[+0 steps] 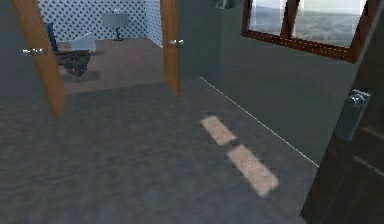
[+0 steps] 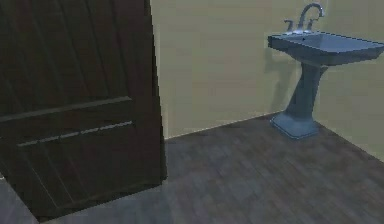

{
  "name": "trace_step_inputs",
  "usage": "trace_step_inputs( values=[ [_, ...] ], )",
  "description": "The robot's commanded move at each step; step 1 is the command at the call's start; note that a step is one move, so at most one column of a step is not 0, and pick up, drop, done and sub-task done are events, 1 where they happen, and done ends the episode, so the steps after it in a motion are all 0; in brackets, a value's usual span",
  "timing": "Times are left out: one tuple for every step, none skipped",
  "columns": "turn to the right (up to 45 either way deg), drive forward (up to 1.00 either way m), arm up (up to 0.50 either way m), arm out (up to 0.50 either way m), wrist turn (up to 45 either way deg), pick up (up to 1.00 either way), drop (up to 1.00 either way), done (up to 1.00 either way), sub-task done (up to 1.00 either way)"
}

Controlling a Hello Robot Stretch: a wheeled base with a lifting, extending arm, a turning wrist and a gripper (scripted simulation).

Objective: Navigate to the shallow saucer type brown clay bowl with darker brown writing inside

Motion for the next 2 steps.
trace_step_inputs(
  values=[
    [0.0,0.30,0.00,0.00,0.0,0.00,0.00,0.00,0.00],
    [-21.0,0.00,0.00,0.00,0.0,0.00,0.00,0.00,0.00]
  ],
)
